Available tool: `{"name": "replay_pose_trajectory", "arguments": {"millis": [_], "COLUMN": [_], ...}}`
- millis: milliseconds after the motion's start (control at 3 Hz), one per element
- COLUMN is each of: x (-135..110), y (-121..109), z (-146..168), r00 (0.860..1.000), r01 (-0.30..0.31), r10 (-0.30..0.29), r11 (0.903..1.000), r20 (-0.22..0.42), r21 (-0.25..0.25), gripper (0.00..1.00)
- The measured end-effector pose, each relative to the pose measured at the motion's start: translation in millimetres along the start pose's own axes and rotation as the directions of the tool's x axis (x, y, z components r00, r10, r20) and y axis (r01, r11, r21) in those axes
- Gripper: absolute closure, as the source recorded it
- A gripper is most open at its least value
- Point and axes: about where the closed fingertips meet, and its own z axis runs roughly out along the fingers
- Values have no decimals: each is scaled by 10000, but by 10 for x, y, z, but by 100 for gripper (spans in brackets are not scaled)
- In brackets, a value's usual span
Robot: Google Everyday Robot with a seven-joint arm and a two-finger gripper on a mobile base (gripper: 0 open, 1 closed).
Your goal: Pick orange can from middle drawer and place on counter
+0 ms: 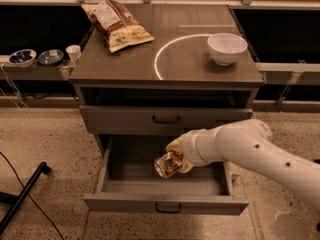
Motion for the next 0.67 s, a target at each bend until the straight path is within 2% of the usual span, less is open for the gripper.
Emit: {"name": "replay_pose_trajectory", "arguments": {"millis": [333,667], "x": [88,215], "y": [-520,-1086], "z": [-505,-947], "r00": [9969,9788], "r01": [558,2035], "r10": [-575,-2032], "r11": [9979,9790], "r20": [537,275], "r21": [324,-103], "gripper": [100,100]}}
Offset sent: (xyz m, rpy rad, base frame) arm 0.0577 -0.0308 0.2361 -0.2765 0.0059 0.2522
